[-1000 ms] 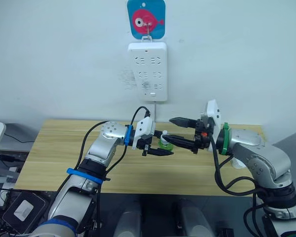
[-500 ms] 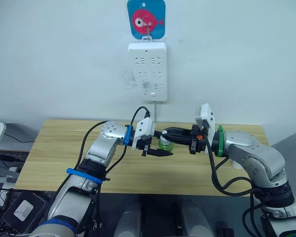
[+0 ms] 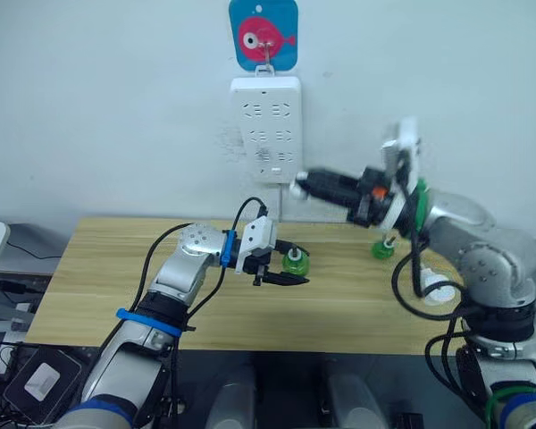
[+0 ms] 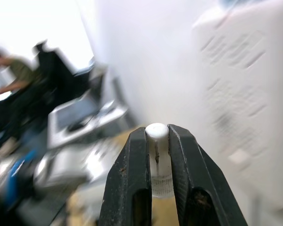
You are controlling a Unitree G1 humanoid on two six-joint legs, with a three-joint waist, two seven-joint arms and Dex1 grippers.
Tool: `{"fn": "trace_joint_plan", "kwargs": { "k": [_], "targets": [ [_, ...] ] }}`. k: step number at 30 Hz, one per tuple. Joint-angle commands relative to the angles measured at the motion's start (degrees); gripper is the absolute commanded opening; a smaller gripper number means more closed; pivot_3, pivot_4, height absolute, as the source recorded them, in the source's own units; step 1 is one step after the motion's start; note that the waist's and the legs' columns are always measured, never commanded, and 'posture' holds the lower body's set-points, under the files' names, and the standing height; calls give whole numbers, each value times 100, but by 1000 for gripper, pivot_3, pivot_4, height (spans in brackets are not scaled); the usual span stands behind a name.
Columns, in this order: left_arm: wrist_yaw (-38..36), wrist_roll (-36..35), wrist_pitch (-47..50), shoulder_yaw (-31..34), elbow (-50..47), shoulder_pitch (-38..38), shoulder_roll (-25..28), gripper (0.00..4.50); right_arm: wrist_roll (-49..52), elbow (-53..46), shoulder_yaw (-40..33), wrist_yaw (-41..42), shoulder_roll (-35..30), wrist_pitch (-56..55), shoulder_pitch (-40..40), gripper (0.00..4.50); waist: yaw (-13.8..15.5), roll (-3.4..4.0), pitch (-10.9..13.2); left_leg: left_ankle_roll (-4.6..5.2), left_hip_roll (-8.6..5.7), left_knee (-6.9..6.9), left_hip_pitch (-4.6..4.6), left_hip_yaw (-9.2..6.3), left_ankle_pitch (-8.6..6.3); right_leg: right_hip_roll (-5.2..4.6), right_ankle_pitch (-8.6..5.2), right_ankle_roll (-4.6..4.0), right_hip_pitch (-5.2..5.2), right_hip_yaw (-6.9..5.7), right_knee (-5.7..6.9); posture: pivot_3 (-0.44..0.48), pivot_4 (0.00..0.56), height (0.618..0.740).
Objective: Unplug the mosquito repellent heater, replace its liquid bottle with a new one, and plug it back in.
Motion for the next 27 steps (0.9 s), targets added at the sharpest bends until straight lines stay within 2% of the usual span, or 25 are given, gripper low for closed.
{"fn": "trace_joint_plan", "kwargs": {
  "k": [1,5,9,15,21,27],
  "targets": [
    [310,74,-450,263,18,120,18,2267,-1107,-184,163,-700,-35,-726,799,219,41,0,0,0,-1,-5,-2,-1,0,-2,0,0,0,-2,-3,-19,263,740],
    [743,25,-405,472,-144,241,-14,2267,-2696,384,775,-1147,275,-2636,2228,219,50,-5,3,2,-8,-6,-17,11,-1,-6,0,0,-19,9,-1,-15,292,740],
    [1119,-15,-164,583,-492,350,-69,2267,-3661,1646,1030,-1471,757,-4472,2786,219,-29,-2,40,5,-6,0,-10,26,1,-3,0,1,-21,21,15,-1,306,740],
    [1315,-119,348,615,-1233,660,102,2267,-4101,3517,876,-1856,1312,-6060,2714,219,-51,-5,140,34,12,-5,25,28,-3,13,1,-2,1,22,24,30,332,740],
    [1278,-218,662,656,-1578,745,343,2267,-4077,4834,669,-1871,1529,-6822,2437,219,-8,12,176,30,18,-11,20,26,-1,17,8,-14,-2,18,20,59,340,740],
    [1272,-251,783,658,-1673,743,401,2267,-4046,5652,502,-1829,1634,-7275,2098,219,13,14,230,29,14,-11,21,28,-1,12,8,-14,1,19,15,56,342,740]
  ]
}}
